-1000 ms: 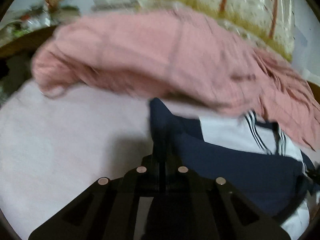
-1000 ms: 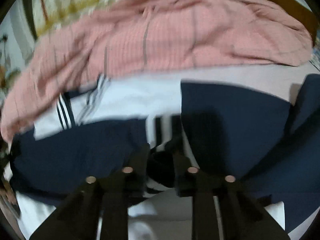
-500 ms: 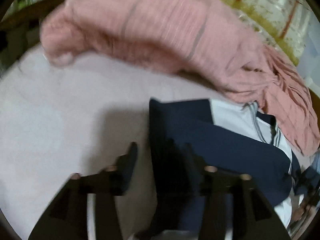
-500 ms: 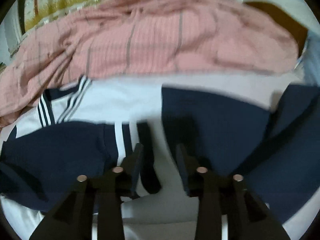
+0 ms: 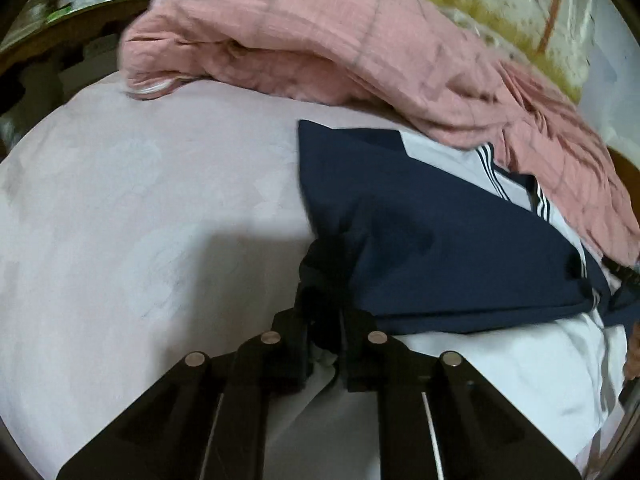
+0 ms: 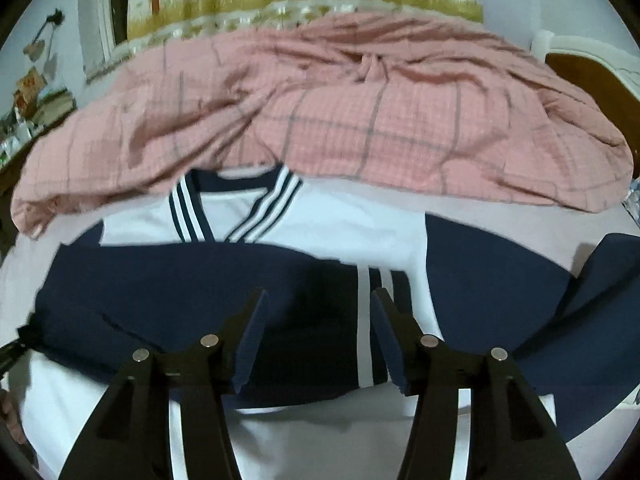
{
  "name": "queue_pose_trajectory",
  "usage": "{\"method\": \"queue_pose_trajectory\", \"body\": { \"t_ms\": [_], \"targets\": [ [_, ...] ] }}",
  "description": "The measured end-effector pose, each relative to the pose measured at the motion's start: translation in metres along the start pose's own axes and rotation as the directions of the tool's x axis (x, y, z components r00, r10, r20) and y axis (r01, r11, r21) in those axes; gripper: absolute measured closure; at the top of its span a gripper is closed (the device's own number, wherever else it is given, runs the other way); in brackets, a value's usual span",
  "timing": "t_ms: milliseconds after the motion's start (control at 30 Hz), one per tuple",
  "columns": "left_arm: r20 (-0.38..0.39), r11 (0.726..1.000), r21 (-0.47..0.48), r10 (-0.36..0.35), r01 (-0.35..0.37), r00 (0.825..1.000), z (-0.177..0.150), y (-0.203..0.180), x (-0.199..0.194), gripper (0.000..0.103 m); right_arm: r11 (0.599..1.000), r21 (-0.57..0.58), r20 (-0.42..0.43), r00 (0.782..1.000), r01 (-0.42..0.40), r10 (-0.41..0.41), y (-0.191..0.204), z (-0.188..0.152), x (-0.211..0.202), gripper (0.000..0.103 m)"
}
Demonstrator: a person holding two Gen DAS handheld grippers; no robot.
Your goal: Fold large clothes
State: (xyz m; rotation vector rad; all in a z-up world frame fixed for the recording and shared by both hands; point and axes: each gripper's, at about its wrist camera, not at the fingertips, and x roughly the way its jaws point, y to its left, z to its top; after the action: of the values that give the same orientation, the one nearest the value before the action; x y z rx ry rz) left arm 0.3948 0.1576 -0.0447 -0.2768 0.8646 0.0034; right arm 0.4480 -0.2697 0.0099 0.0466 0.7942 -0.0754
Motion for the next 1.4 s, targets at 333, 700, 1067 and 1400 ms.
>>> {"method": "queue_pose_trajectory", "body": {
  "t_ms": [333,700,1067,1400],
  "targets": [
    [0.053,0.981,-0.193,-0.008,0.019,0.999,-0.017,0.027,-0.006,0.092,0.993,0.119,-0.186,0.981,-0.024,0.046,-0.045,-0.017,0.061,0.041],
    [0.179,0.998,0.068,-0.022,0.010,0.984,-0.004,-0.013,-0.042,0.039,0.977,0.202,0.019,0.998,0.061,-0.066,-0.060,0.002,0.002,0.052],
    [-0.083,0.998,-0.037,0.055,-0.058,0.995,0.078,-0.010,0.035,0.027,0.982,0.179,-0.047,0.997,0.065,-0.057,-0.064,0.000,0.012,0.052],
    [0.216,0.991,-0.110,-0.053,0.078,0.975,0.084,0.016,0.038,0.100,0.988,0.126,-0.060,0.994,0.093,-0.086,-0.046,-0.003,0.024,0.052]
  ]
}}
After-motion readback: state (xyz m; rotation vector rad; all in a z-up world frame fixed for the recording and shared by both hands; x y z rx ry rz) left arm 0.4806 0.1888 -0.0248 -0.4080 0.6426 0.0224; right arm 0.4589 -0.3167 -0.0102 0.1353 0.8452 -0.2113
